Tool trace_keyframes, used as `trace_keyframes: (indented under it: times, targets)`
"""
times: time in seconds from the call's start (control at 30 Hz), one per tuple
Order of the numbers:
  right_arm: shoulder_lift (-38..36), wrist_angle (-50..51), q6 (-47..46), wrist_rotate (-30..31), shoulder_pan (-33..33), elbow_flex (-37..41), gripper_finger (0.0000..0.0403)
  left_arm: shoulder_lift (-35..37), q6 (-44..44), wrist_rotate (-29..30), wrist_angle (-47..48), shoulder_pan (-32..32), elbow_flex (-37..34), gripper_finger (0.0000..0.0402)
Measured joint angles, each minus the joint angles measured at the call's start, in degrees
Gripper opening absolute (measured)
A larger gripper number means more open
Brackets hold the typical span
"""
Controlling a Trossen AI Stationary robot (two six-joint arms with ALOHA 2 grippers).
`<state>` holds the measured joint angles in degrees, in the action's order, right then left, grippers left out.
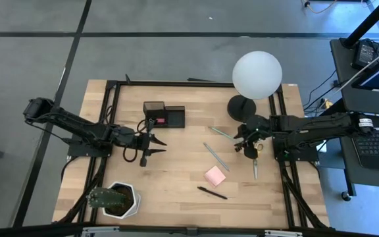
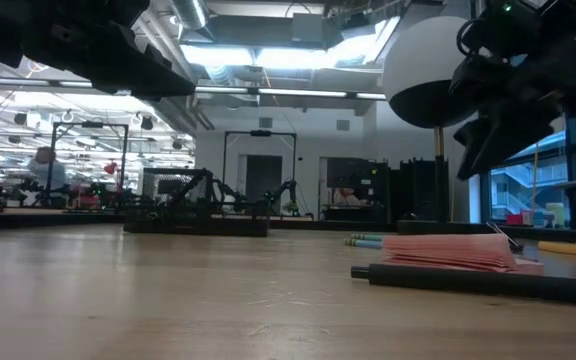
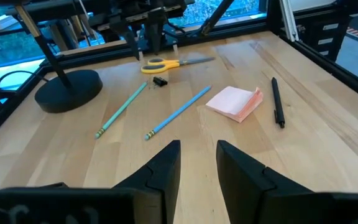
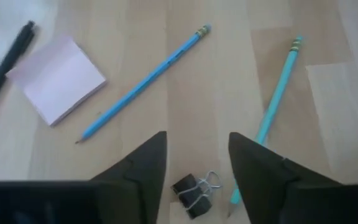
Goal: Pick and place office supplies into organizer
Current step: Put the binder clip into the desk organizer
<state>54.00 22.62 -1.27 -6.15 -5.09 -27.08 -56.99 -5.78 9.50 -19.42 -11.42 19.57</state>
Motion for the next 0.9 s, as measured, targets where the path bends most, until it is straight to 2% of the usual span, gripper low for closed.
trace_keyframes:
  times: [0.23, 0.43, 0.9]
  targets:
    - [0.0, 0.2, -7.2, -0.6, 0.1, 0.0, 0.0210, 0.0, 0.0, 0.0, 0.1, 0.0, 0.0, 0.0098]
    - [1.4, 1.8, -4.4, -1.4, 0.2, 0.3, 0.0211, 0.0, 0.4, 0.0, 0.1, 0.0, -0.7, 0.0098]
    - [14.5, 1.1, -2.9, -0.9, 0.1, 0.3, 0.0211, 0.0, 0.5, 1.5, -0.1, 0.7, -2.1, 0.0097]
